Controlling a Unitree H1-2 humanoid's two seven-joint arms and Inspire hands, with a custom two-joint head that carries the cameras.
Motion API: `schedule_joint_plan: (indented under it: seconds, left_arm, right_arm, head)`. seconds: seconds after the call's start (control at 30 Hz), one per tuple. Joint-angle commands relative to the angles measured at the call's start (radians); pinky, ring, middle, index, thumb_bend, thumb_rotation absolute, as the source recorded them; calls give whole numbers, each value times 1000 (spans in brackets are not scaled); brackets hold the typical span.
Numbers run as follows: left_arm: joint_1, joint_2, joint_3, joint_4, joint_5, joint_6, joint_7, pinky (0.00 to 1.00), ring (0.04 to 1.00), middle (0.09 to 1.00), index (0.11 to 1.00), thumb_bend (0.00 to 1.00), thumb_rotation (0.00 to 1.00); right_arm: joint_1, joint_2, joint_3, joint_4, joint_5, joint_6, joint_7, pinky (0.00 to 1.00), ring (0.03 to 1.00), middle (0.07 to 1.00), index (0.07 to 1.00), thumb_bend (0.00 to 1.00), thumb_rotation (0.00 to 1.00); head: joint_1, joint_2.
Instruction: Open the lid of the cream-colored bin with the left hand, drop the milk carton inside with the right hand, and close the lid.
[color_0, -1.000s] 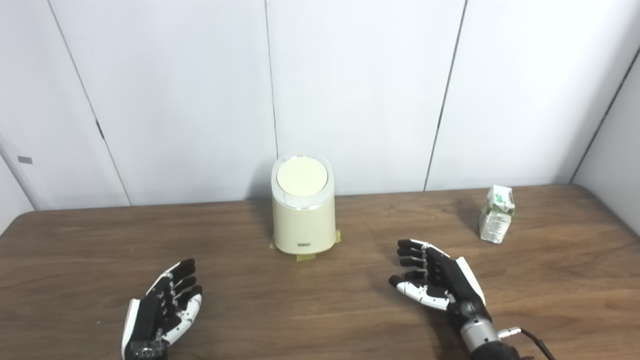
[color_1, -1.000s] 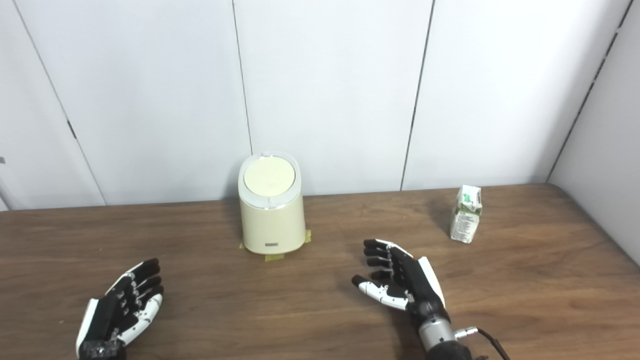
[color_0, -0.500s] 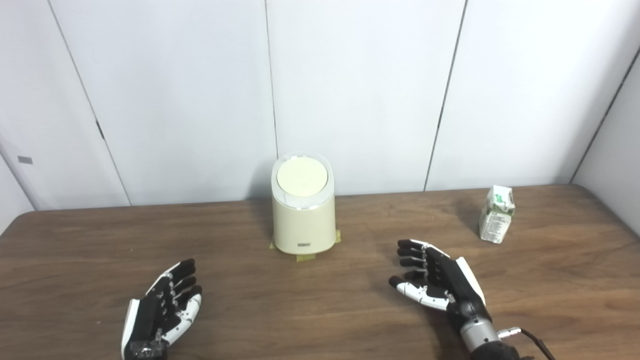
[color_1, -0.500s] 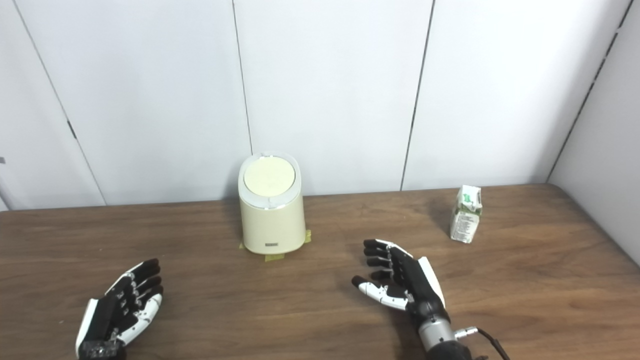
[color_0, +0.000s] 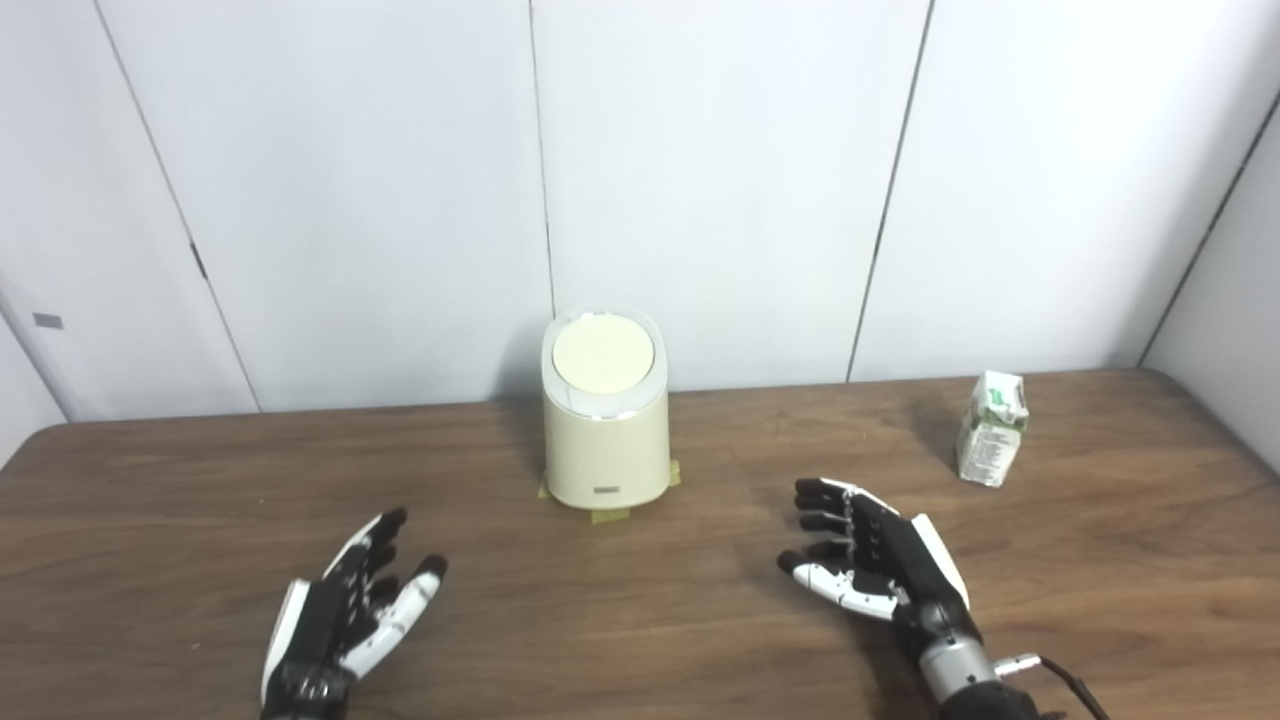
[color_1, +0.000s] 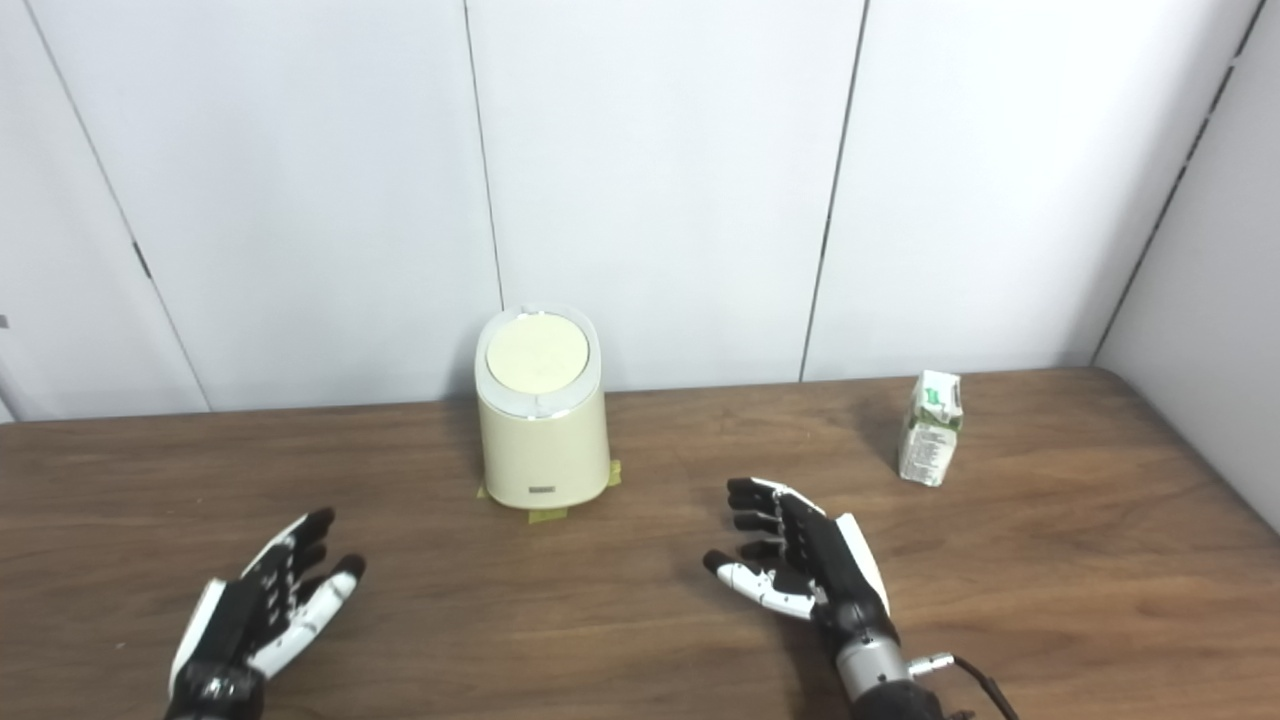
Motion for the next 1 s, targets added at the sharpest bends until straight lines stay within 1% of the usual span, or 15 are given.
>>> schedule_joint_plan:
  seconds: [0.0, 0.1, 0.2, 0.23, 0.3, 0.4, 0.47, 0.53, 0.63, 0.7, 0.77, 0.8, 0.87, 0.9, 0.97]
  left_arm:
    - [-119, 19, 5, -62, 20, -12, -9, 916, 955, 957, 926, 718, 472]
    - [-219, 19, 7, -75, 33, 20, -9, 931, 968, 969, 947, 741, 472]
    - [-324, 22, -9, -72, 71, 69, -11, 910, 966, 976, 964, 750, 447]
    - [-350, 24, -17, -66, 86, 78, -13, 914, 973, 984, 973, 755, 456]
    - [-406, 14, -22, -40, 106, 89, -18, 923, 990, 996, 991, 763, 453]
    - [-482, -17, -18, 10, 156, 92, -34, 948, 999, 1000, 1000, 829, 433]
    - [-526, -45, -11, 44, 249, 93, -65, 949, 1000, 1000, 1000, 876, 442]
    - [-564, -67, -7, 75, 345, 93, -107, 959, 1000, 1000, 1000, 893, 446]
    - [-611, -99, 3, 115, 476, 93, -171, 963, 1000, 1000, 1000, 923, 438]
    - [-637, -112, 3, 136, 552, 93, -211, 993, 1000, 1000, 1000, 919, 435]
    - [-655, -127, 6, 152, 612, 93, -243, 999, 1000, 1000, 1000, 907, 422]
    - [-667, -134, 3, 170, 643, 93, -250, 1000, 1000, 1000, 1000, 904, 418]
    - [-682, -143, -3, 202, 690, 93, -254, 1000, 1000, 1000, 1000, 896, 364]
    - [-690, -141, -16, 226, 712, 93, -243, 1000, 1000, 1000, 1000, 895, 356]
    - [-702, -136, -34, 262, 745, 93, -227, 1000, 1000, 1000, 1000, 901, 344]
  right_arm:
    - [24, 5, 16, 68, -18, 70, 25, 699, 743, 763, 749, 297, 81]
    - [21, 1, 22, 71, -24, 77, 26, 702, 743, 763, 751, 293, 121]
    - [20, 0, 21, 76, -19, 76, 29, 704, 746, 766, 756, 288, 94]
    - [21, -1, 21, 78, -19, 75, 29, 704, 747, 766, 757, 288, 86]
    - [21, -2, 22, 82, -21, 69, 25, 708, 749, 767, 757, 294, 89]
    - [21, -6, 24, 89, -24, 61, 25, 704, 746, 762, 749, 299, 82]
    - [21, -6, 21, 92, -19, 57, 26, 703, 747, 762, 746, 300, 72]
    - [19, -7, 20, 97, -20, 57, 25, 700, 746, 759, 743, 302, 50]
    - [17, -12, 28, 104, -38, 48, 21, 694, 742, 753, 740, 305, 57]
    - [16, -14, 32, 100, -45, 54, 21, 683, 730, 742, 732, 305, 52]
    - [17, -13, 32, 96, -46, 62, 23, 686, 731, 744, 734, 304, 77]
    - [18, -8, 27, 94, -38, 66, 24, 686, 731, 744, 735, 304, 81]
    - [21, -3, 22, 92, -27, 70, 26, 696, 741, 751, 741, 311, 71]
    - [22, -3, 23, 93, -29, 68, 25, 698, 743, 753, 742, 311, 72]
    - [22, -6, 30, 94, -46, 61, 18, 689, 737, 749, 738, 313, 59]
  head:
    - [-1, -1]
    - [-2, -2]
    - [-1, -3]
    - [2, -3]
    - [4, -8]
    - [9, -10]
    - [12, -14]
    - [15, -25]
    - [9, -17]
    - [9, -17]
    - [6, -18]
    - [9, -20]
    - [9, -20]
    - [10, -26]
    - [7, -25]
